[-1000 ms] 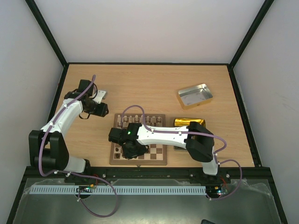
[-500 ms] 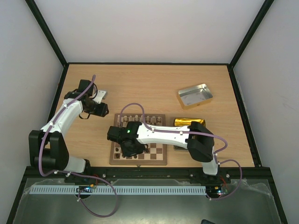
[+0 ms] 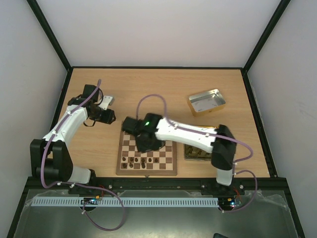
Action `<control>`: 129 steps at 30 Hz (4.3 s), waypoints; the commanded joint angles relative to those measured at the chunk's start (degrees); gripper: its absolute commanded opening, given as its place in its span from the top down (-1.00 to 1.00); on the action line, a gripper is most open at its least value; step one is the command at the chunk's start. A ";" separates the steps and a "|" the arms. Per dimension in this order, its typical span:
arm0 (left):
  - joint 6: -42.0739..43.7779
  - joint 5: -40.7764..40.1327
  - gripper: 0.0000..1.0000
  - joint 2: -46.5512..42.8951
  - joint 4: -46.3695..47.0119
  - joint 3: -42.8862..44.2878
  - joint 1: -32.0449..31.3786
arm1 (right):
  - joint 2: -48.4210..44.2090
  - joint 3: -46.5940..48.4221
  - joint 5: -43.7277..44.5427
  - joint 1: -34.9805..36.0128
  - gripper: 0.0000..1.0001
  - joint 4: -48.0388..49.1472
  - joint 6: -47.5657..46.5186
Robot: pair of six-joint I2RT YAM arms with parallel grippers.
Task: Set up the chess pieces on the board
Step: Place the chess piece on the chessboard, then pick up the chess piece from the storage box, then place the chess piece on the chessboard.
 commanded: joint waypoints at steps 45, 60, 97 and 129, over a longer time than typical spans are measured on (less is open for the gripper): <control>0.52 -1.36 0.03 1.91 -1.28 0.73 0.78 | -19.29 -41.21 1.08 -49.20 0.50 17.65 -14.87; 0.50 -1.38 0.03 1.76 -1.01 0.50 1.12 | -18.97 -42.27 0.88 -49.25 0.80 18.43 -15.21; 0.60 0.12 0.03 0.99 -0.83 0.96 1.31 | -15.23 -4.66 2.32 -19.96 0.96 -5.24 -6.48; 0.92 -1.37 0.03 -2.34 -1.74 1.07 1.31 | 14.52 15.34 -0.50 -7.96 0.75 -0.35 -8.63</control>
